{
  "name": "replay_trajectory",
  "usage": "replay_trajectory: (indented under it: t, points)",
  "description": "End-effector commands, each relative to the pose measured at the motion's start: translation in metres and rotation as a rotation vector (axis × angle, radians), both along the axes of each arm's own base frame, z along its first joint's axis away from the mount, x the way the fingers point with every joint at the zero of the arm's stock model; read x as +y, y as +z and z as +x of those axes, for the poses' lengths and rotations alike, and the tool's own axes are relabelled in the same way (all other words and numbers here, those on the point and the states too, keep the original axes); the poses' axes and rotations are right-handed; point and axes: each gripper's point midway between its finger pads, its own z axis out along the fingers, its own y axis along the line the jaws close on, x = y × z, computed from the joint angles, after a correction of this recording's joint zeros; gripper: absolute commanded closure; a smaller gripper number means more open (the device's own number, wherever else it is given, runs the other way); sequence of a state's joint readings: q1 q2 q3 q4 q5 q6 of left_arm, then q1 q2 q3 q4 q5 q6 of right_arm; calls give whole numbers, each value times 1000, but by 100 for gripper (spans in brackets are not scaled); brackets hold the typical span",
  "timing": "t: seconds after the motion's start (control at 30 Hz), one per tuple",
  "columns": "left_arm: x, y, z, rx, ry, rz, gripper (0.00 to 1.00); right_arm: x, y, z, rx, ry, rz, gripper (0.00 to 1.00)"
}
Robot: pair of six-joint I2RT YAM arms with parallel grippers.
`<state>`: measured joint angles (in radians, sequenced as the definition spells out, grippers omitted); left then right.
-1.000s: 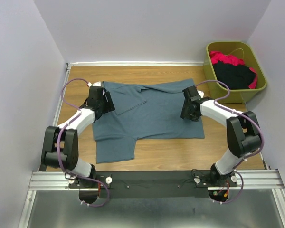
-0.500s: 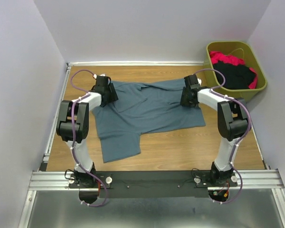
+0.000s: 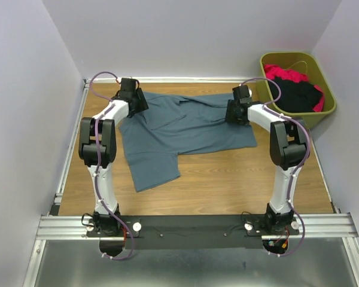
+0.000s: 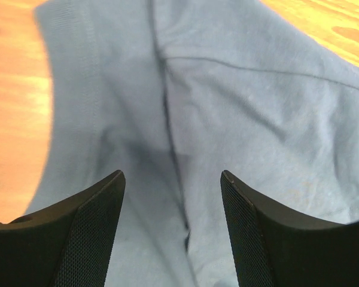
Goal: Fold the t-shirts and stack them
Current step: Flatten the tshirt out
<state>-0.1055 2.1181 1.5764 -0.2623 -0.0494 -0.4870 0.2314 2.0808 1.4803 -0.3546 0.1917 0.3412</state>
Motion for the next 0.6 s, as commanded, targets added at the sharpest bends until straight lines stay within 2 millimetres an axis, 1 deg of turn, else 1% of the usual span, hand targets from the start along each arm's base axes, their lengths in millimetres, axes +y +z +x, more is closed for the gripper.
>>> replay_trajectory:
  t: [0.0,0.03,0.07,0.1,0.13,0.17,0.2,0.23,0.27,0.3,0.33,0.37,0.4,0.43,0.47,0.57]
  points:
    - [19,36,-26,-4,60,51,26,-5,29,-23,-9,7,19,28]
    - [24,61,-37,-44,87,53,26,-5,49,-29,-42,5,34,22]
    - [32,44,-63,9,118,78,26,-5,52,-37,-40,-6,47,19]
    - [34,45,-77,16,133,76,26,-9,45,-53,-11,-18,40,16]
    - [35,63,-92,-16,137,74,25,-11,60,-60,-36,-26,53,14]
    - [37,46,-117,36,138,94,25,-12,61,-71,-22,-37,58,14]
    - [34,45,-132,46,130,99,24,-16,62,-79,-17,-48,57,13]
    - [33,58,-148,28,140,89,24,-19,64,-94,-13,-59,59,12]
    - [33,43,-170,72,140,95,24,-21,64,-104,2,-63,62,11]
    - [27,41,-182,80,126,91,24,-23,56,-118,31,-68,60,11]
    - [26,40,-201,91,135,72,24,-24,64,-125,15,-81,71,11]
    - [24,37,-211,103,137,68,24,-25,63,-130,19,-88,75,11]
    - [18,36,-220,107,127,58,24,-27,63,-135,20,-92,76,11]
    - [16,31,-235,127,137,40,24,-29,58,-143,39,-99,75,12]
    - [15,27,-242,139,140,33,24,-30,60,-146,30,-104,74,12]
    - [10,12,-266,202,136,16,25,-33,59,-154,33,-113,74,13]
